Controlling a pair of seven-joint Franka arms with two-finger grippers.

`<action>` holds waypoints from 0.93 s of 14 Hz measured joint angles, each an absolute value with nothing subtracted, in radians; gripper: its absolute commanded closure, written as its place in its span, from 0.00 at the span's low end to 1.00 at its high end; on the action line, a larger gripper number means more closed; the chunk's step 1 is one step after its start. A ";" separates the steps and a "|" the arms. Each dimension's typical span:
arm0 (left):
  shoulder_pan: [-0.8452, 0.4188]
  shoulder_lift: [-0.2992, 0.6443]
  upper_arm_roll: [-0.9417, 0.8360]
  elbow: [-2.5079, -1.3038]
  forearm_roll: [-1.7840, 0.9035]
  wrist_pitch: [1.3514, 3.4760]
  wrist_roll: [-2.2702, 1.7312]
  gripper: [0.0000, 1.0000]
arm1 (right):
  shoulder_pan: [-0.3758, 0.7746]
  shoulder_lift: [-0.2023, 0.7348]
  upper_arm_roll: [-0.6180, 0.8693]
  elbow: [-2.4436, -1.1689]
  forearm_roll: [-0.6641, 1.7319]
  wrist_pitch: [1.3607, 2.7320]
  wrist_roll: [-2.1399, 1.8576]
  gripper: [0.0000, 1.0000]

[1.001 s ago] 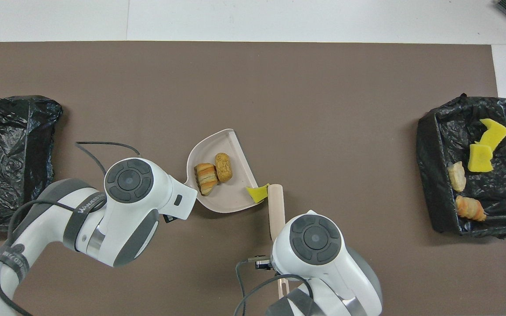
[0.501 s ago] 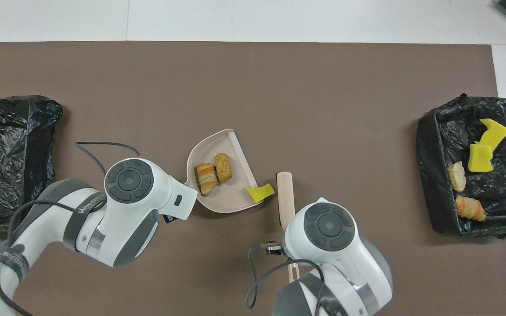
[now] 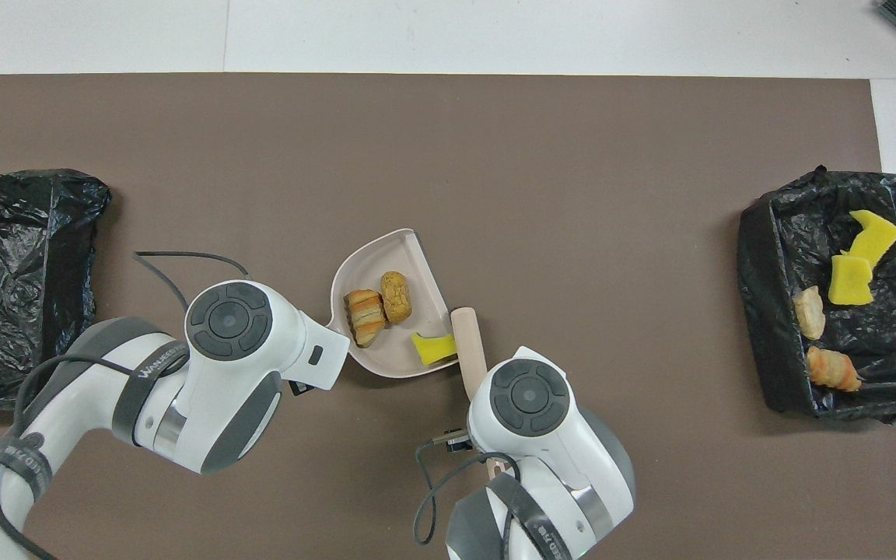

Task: Sweep and dump trash in bin
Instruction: 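Sweep the remaining yellow sponge into the dustpan with the right gripper, then carry the loaded dustpan to the nearer bin with the left gripper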

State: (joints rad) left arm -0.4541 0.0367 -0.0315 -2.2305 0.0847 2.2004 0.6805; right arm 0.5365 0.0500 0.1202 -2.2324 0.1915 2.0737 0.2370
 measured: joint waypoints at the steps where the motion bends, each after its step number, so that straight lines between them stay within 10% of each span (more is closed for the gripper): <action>1: -0.454 0.037 -0.031 -2.230 0.085 2.200 0.680 1.00 | 0.519 0.050 0.120 -2.227 0.191 2.053 0.229 1.00; 13: -0.426 0.011 -0.028 -2.233 0.061 2.200 0.681 1.00 | 0.431 0.048 0.125 -2.128 0.191 1.947 0.198 1.00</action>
State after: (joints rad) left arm -0.4255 0.0110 -0.0276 -2.2331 0.0611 2.2002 0.6810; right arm 0.4310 0.0477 0.1245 -2.1284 0.1912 1.9465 0.1982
